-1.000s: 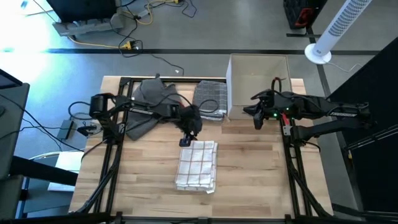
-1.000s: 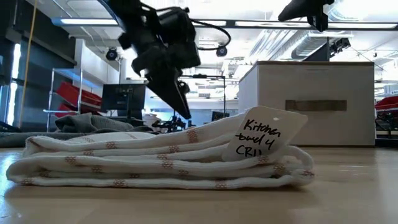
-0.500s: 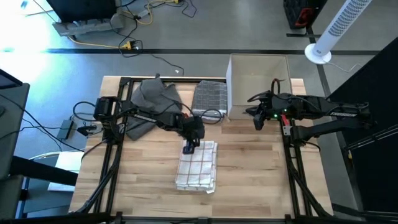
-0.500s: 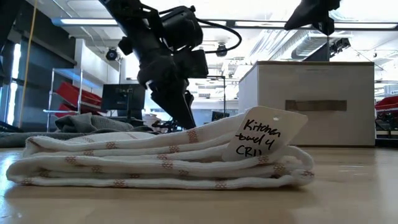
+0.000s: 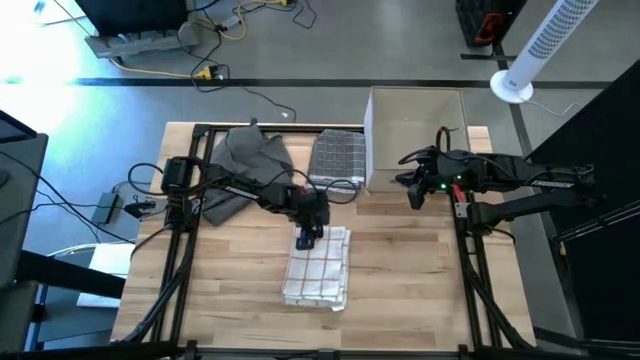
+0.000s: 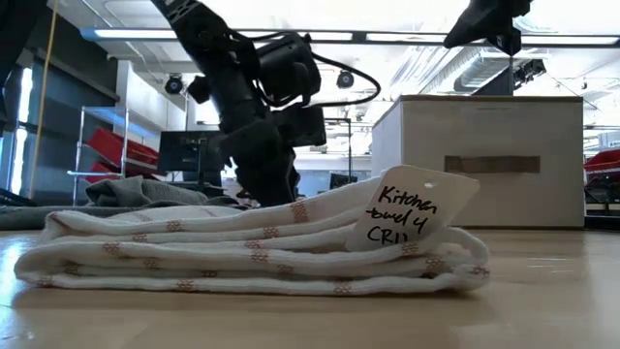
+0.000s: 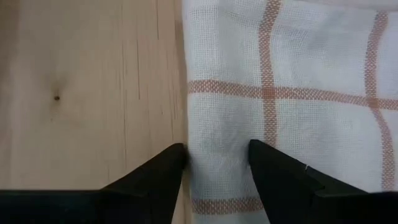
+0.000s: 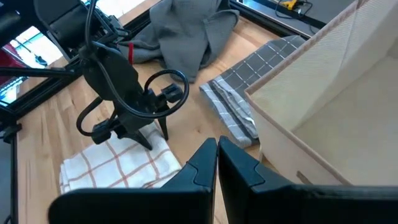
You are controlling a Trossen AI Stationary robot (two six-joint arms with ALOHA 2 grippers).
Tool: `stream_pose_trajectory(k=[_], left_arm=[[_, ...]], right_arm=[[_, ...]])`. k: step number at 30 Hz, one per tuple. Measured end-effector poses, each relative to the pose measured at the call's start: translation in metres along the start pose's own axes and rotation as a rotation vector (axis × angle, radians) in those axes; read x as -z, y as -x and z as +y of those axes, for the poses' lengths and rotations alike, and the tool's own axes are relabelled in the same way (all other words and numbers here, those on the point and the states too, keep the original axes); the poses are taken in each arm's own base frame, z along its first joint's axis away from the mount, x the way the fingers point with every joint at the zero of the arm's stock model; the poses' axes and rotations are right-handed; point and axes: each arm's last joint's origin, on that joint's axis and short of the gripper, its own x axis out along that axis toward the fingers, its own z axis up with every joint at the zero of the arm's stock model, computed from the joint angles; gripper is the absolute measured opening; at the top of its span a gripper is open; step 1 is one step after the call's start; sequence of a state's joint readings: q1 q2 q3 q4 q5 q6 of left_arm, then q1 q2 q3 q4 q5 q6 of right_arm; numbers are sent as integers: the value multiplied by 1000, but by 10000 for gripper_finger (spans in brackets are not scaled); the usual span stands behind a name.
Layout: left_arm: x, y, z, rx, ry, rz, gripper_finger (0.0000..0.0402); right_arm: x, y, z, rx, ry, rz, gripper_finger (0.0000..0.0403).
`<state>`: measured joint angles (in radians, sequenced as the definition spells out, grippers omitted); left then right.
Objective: Fold towel
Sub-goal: Stack the white checkered towel on top of the gray checkered towel
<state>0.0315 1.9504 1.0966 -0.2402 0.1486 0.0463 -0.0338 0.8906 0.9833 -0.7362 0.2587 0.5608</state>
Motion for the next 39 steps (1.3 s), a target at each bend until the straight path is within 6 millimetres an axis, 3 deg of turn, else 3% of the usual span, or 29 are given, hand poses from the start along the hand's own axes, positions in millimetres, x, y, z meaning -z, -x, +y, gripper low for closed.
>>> stream_pose_trajectory(k=[4,8,9,13,16,23,30,39], left_arm=[[0,-1,0,-11,-13,-5,138],[-4,1,1,-18,-8,3,30],[-6,3,2,-20,-6,0,19],[-18,15,4,-62,-33,-19,18],[-38,38,9,-162,-113,-55,18],[-64,76,51,-333,-167,-62,18],[-63,101,105,-445,-166,-37,18],[-59,123,160,-504,-50,-220,18]], right_arm=[[0,0,0,-1,1,1,0],[0,0,0,-1,0,0,0],[0,0,0,-1,0,0,0],[0,0,0,-1,0,0,0],[0,0,0,-1,1,0,0],[0,0,0,21,0,-14,0],[0,0,0,22,-10,-15,0],[-1,0,-1,58,-26,-38,0]])
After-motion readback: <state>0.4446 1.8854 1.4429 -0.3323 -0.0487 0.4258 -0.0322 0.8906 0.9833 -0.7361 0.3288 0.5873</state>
